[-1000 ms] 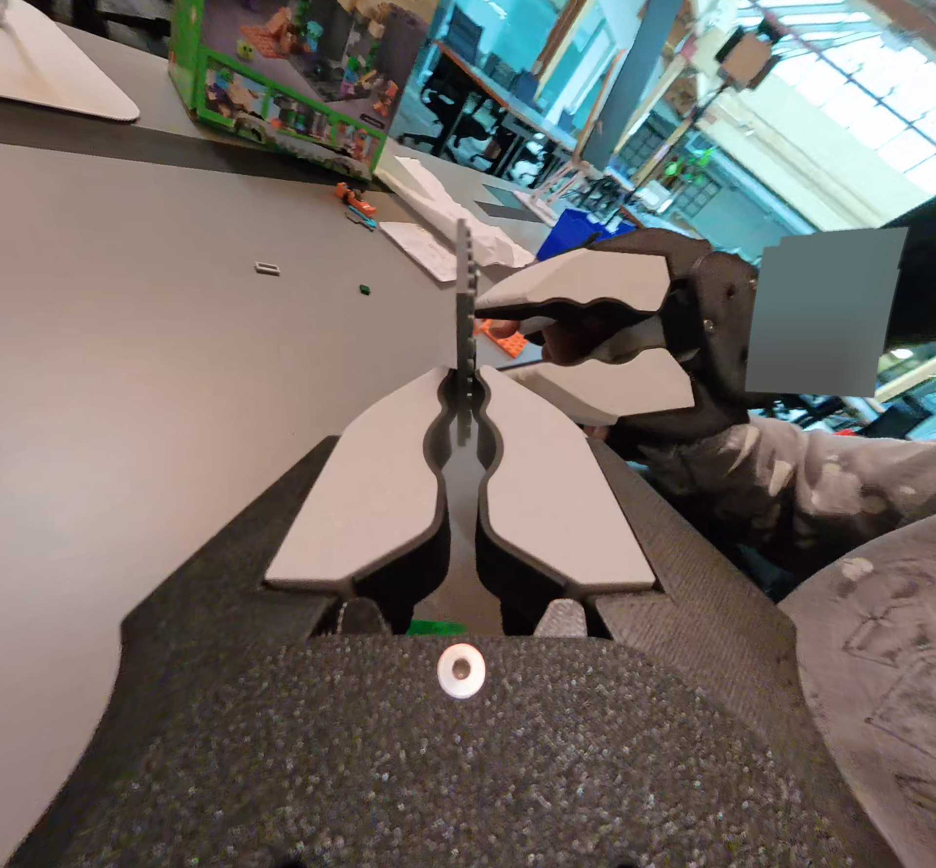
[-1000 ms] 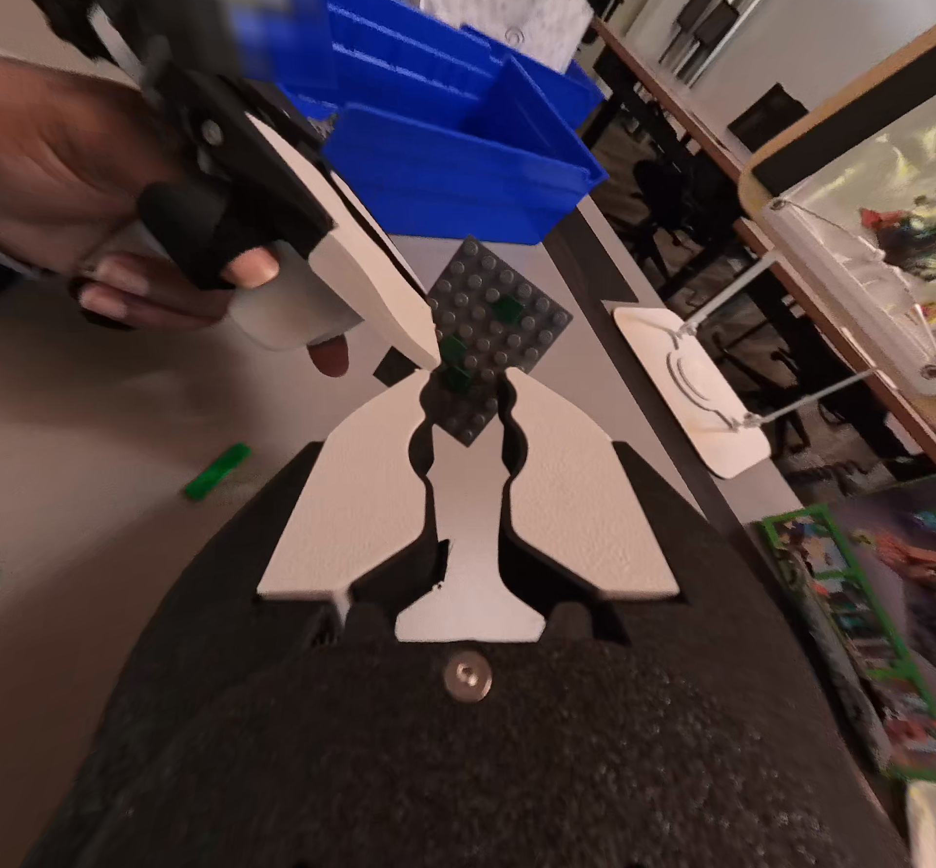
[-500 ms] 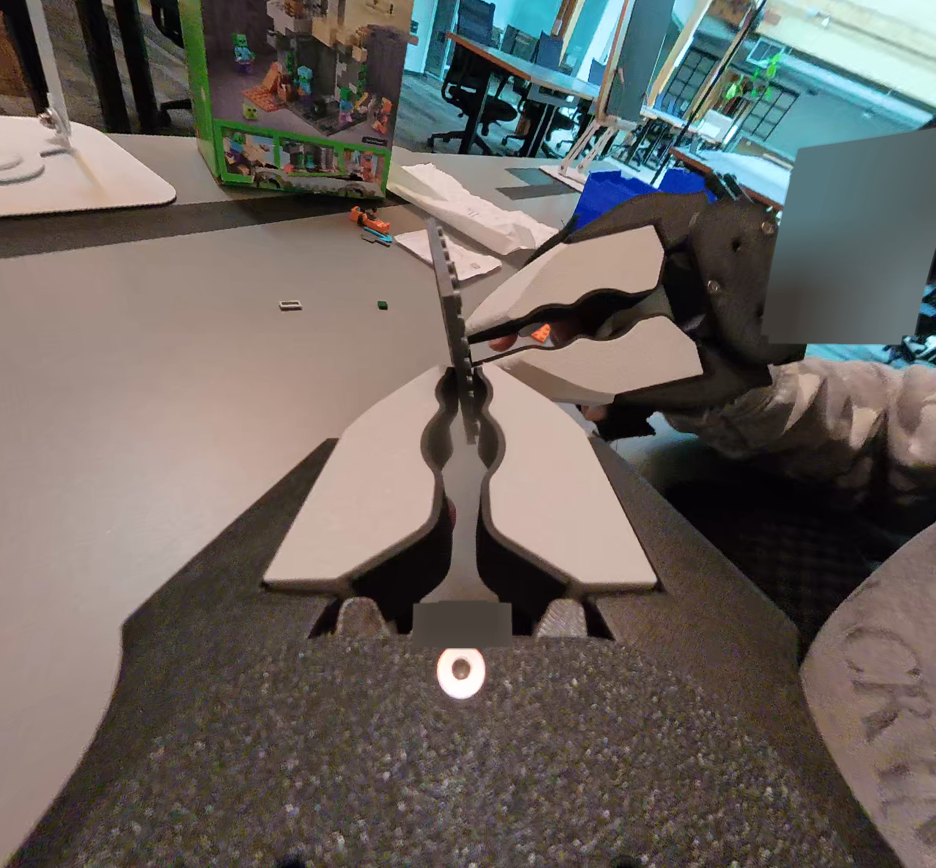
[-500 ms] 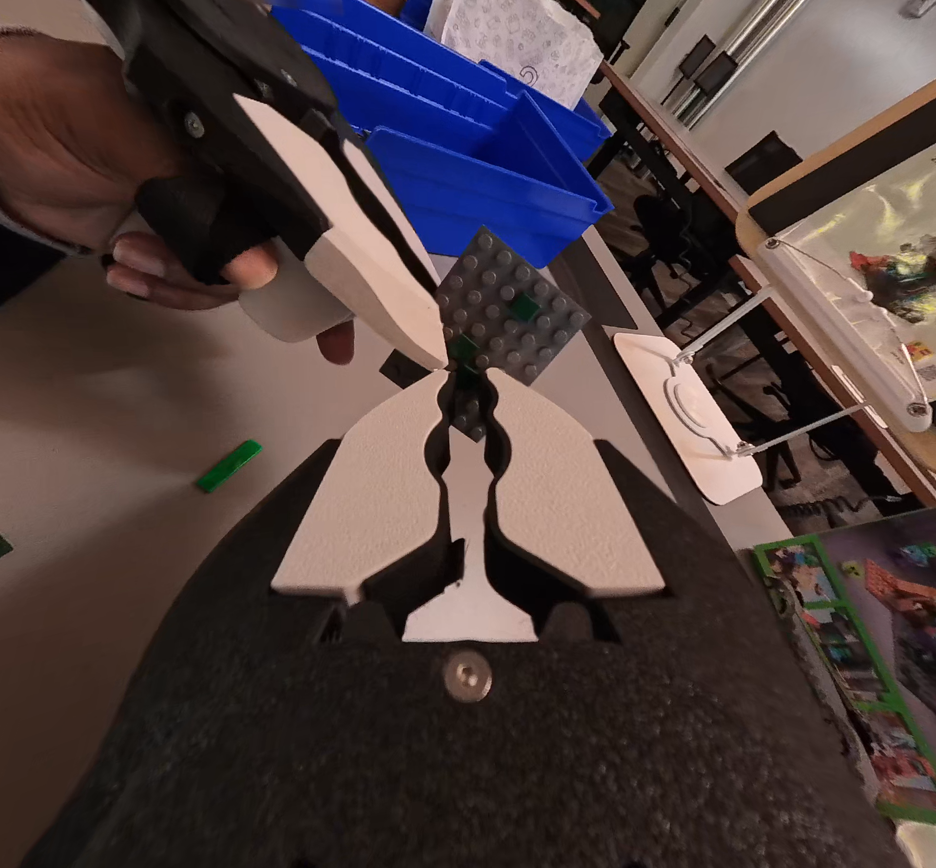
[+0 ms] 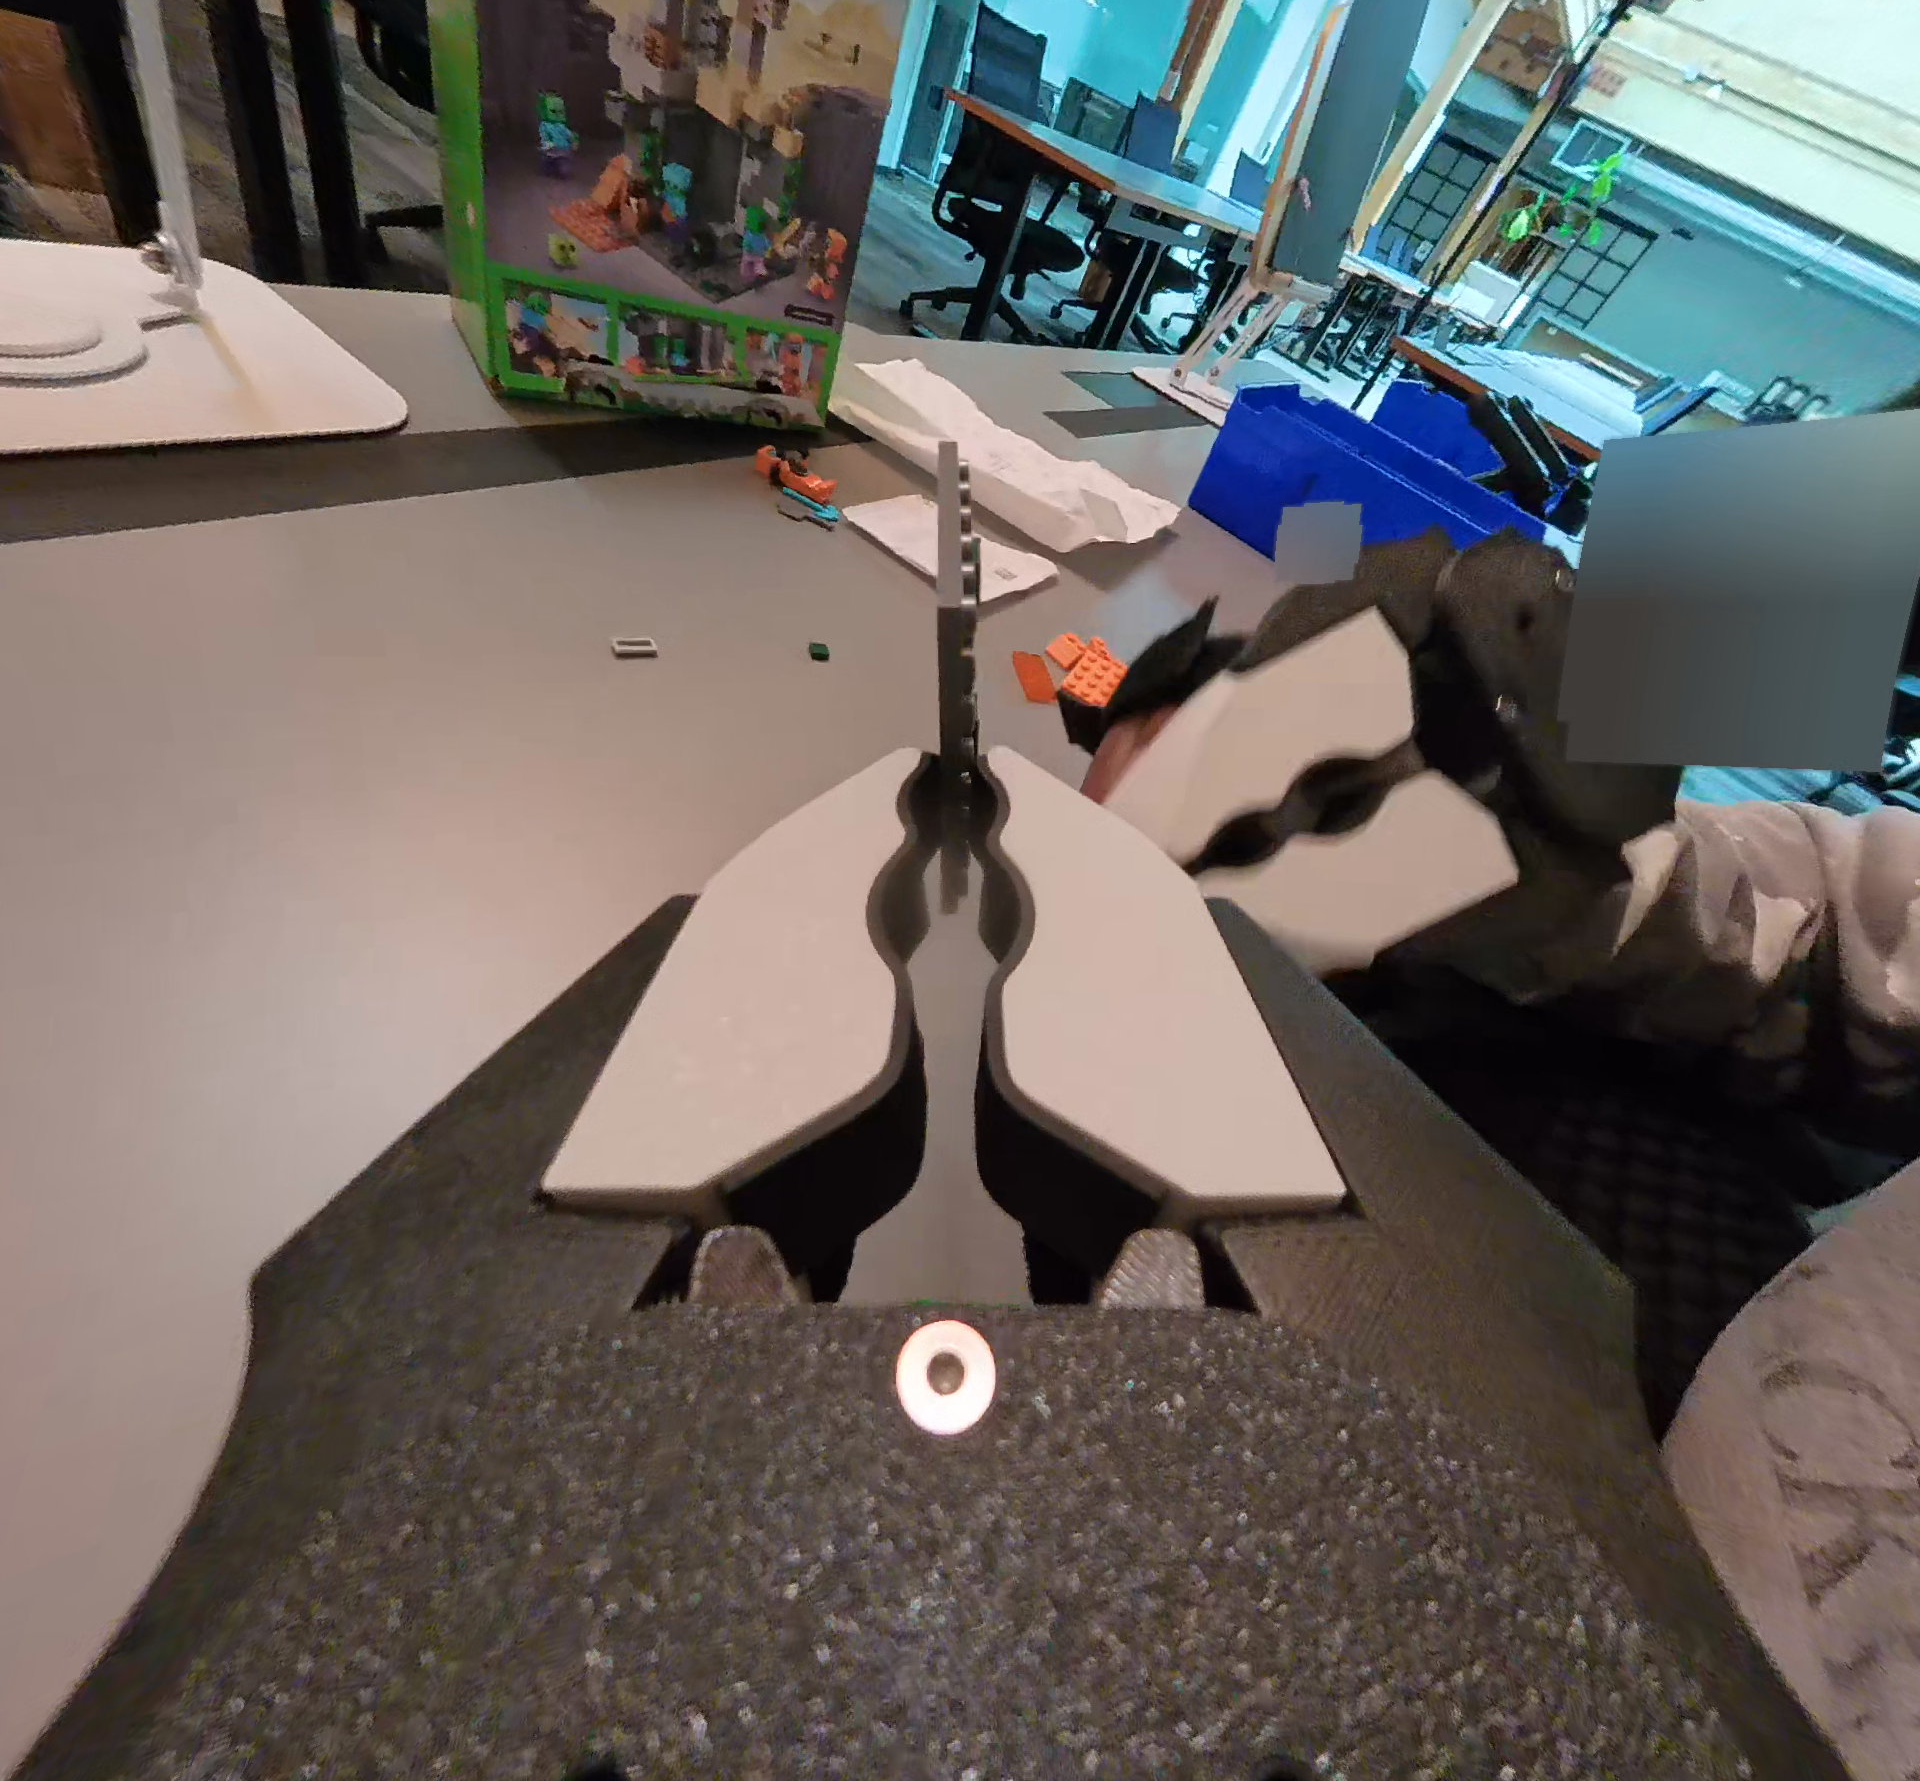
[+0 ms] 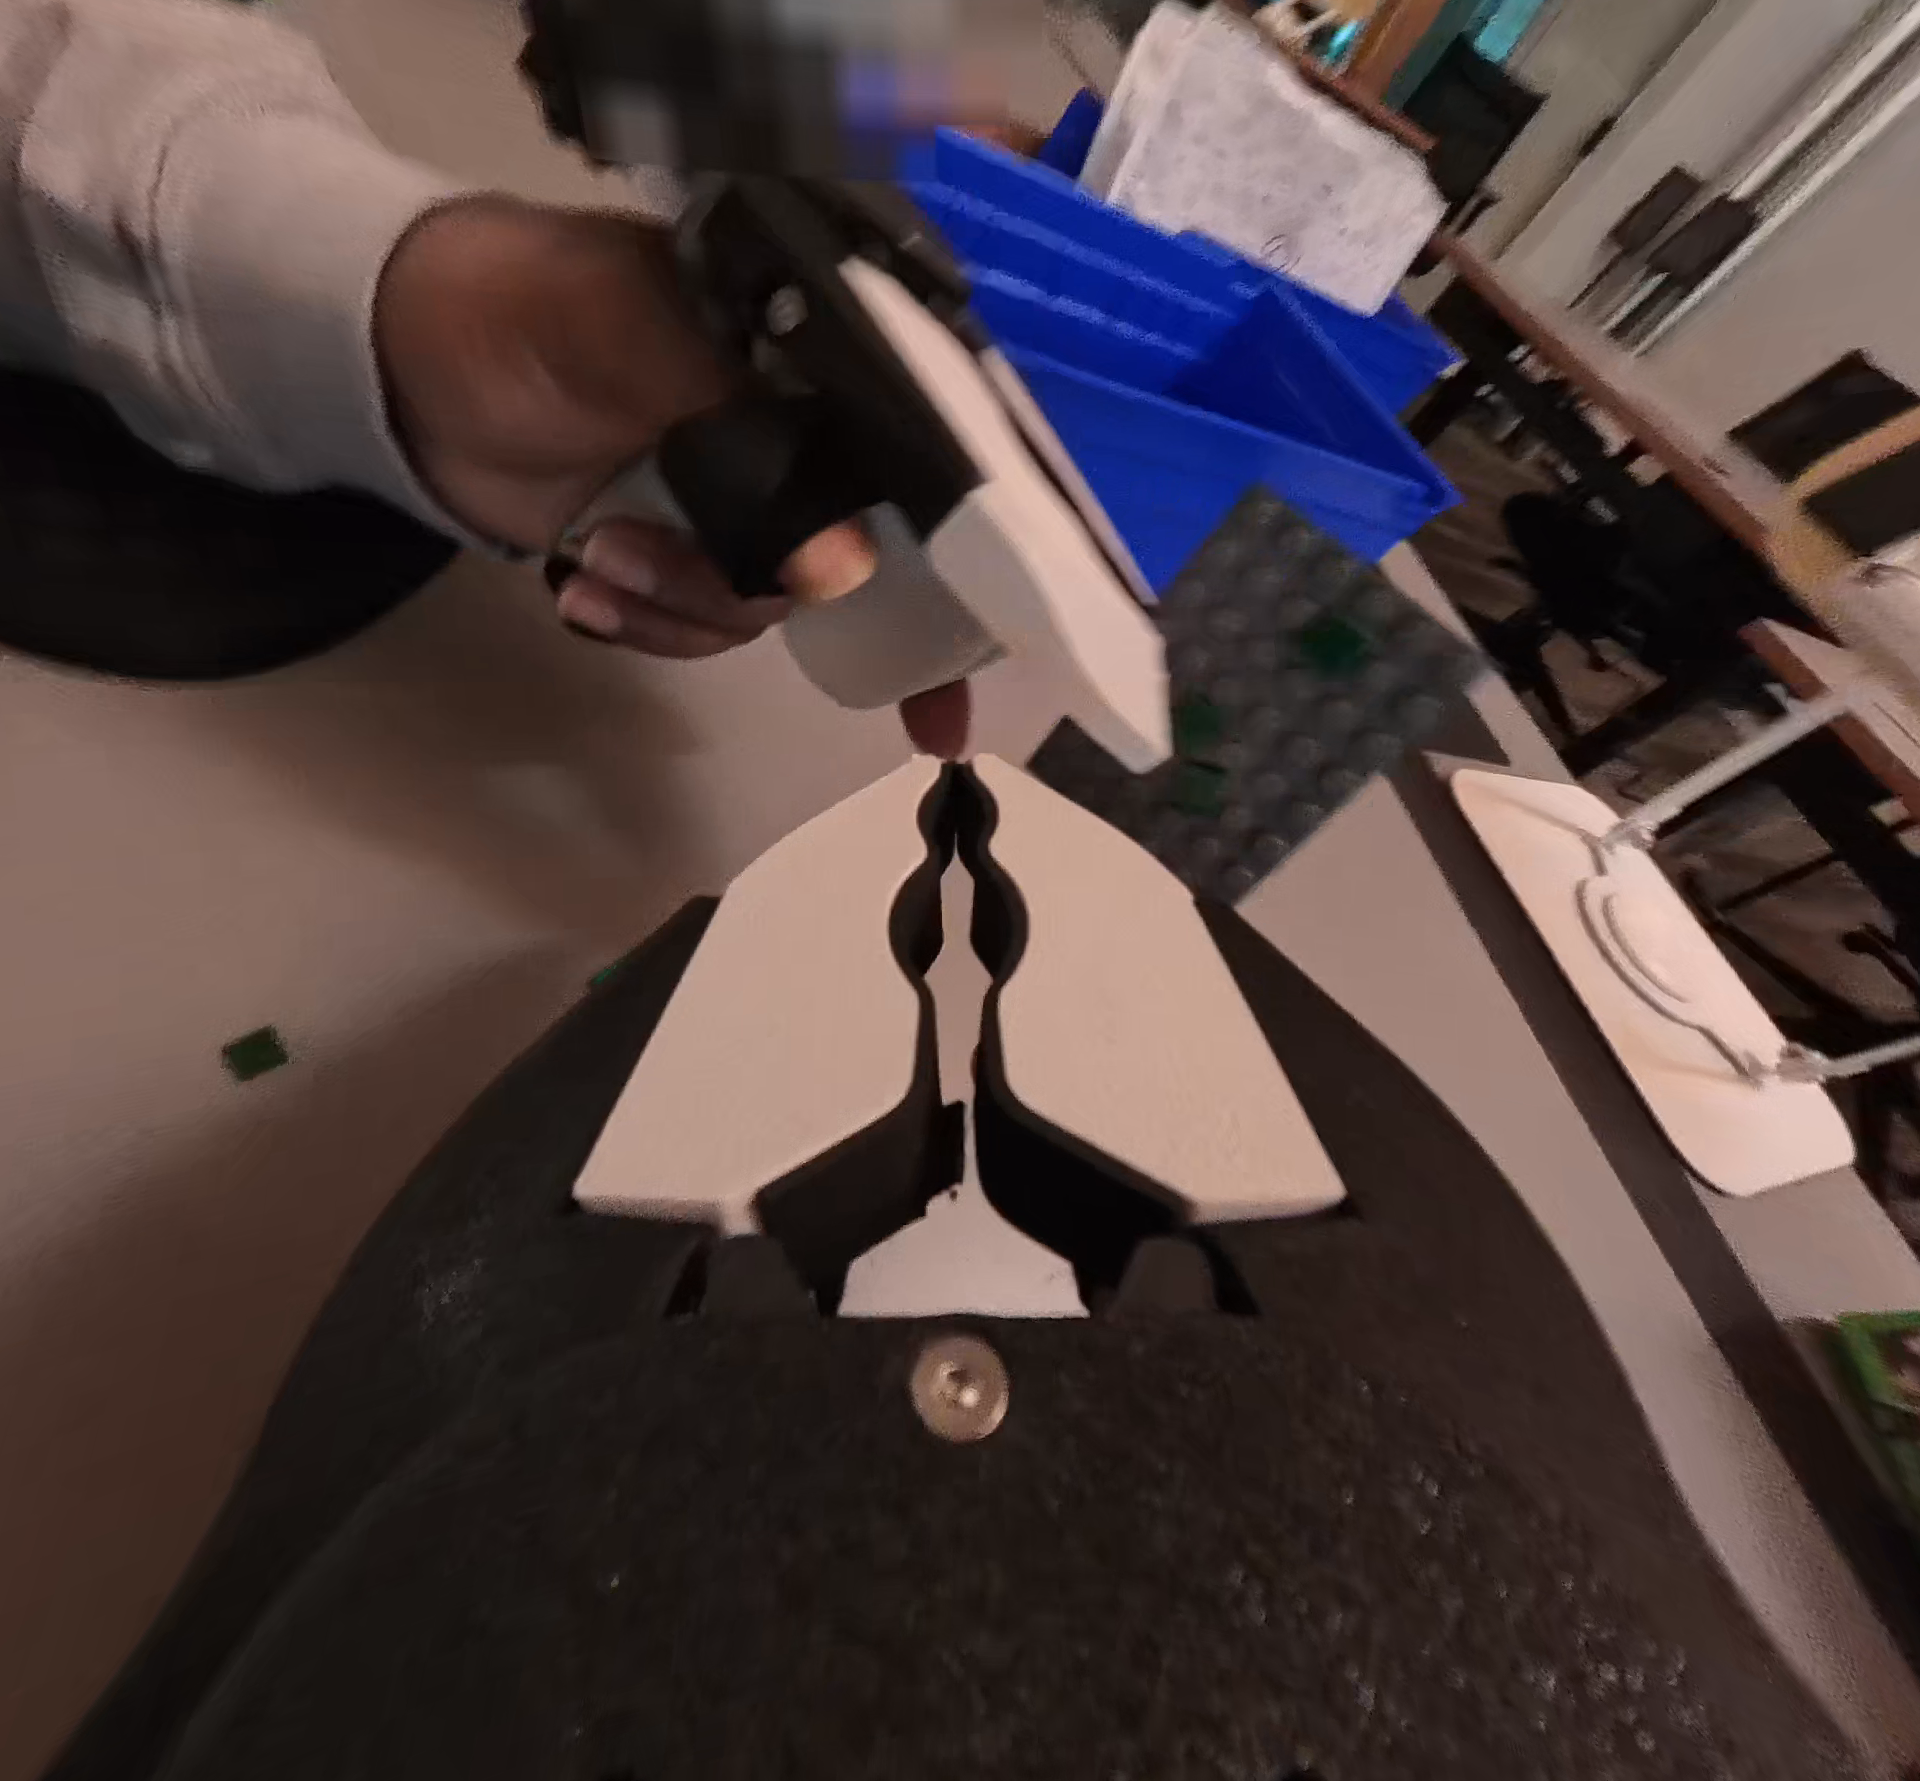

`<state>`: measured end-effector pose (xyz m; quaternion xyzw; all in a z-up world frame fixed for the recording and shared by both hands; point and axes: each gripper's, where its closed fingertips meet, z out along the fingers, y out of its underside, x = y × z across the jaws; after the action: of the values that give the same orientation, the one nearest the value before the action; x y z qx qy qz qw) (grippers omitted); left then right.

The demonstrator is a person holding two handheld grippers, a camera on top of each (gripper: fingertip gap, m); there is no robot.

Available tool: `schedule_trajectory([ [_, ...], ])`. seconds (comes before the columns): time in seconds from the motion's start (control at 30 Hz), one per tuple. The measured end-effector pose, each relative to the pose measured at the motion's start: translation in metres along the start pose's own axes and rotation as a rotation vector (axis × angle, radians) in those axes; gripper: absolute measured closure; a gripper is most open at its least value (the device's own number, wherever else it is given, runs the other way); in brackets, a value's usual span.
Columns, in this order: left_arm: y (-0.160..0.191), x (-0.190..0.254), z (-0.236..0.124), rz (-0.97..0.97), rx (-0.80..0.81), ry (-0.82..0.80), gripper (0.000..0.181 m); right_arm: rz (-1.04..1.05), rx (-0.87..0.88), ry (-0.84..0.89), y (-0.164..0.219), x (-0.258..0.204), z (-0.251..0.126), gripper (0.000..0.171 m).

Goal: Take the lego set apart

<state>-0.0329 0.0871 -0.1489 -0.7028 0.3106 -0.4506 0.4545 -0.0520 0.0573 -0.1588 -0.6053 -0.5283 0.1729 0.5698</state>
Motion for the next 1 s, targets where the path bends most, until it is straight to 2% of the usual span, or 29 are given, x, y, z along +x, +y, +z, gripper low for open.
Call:
schedule_trajectory([
  [0.13, 0.004, -0.002, -0.002, -0.029, -0.005, 0.011, 0.176, 0.017, -0.009, 0.127, -0.002, 0.031, -0.009, 0.171],
  [0.2, 0.004, 0.002, -0.001, -0.013, -0.004, 0.015, 0.176, -0.003, -0.034, 0.14, 0.001, 0.03, -0.006, 0.151],
  [0.23, 0.005, 0.003, 0.0, -0.003, -0.008, 0.018, 0.176, -0.016, -0.043, 0.14, 0.003, 0.029, -0.004, 0.149],
  [0.4, 0.007, 0.008, -0.001, 0.018, -0.021, 0.028, 0.175, -0.093, -0.062, 0.194, 0.004, 0.031, -0.005, 0.164],
  [0.53, 0.008, 0.01, -0.003, 0.004, -0.03, 0.043, 0.175, -0.163, -0.083, 0.218, 0.003, 0.03, -0.004, 0.163],
  [0.67, 0.009, 0.013, -0.003, 0.024, -0.033, 0.047, 0.175, -0.149, -0.089, 0.208, 0.003, 0.028, -0.006, 0.164],
  [0.83, 0.009, 0.014, -0.003, 0.019, -0.031, 0.062, 0.175, -0.099, -0.043, 0.146, 0.001, 0.025, -0.01, 0.166],
  [0.9, 0.006, 0.003, -0.001, 0.008, -0.022, 0.022, 0.175, -0.015, 0.038, 0.001, -0.013, 0.004, -0.01, 0.171],
  [1.0, 0.0, 0.001, -0.005, -0.011, -0.001, 0.047, 0.175, -0.053, 0.049, 0.038, -0.015, 0.009, -0.012, 0.171],
])
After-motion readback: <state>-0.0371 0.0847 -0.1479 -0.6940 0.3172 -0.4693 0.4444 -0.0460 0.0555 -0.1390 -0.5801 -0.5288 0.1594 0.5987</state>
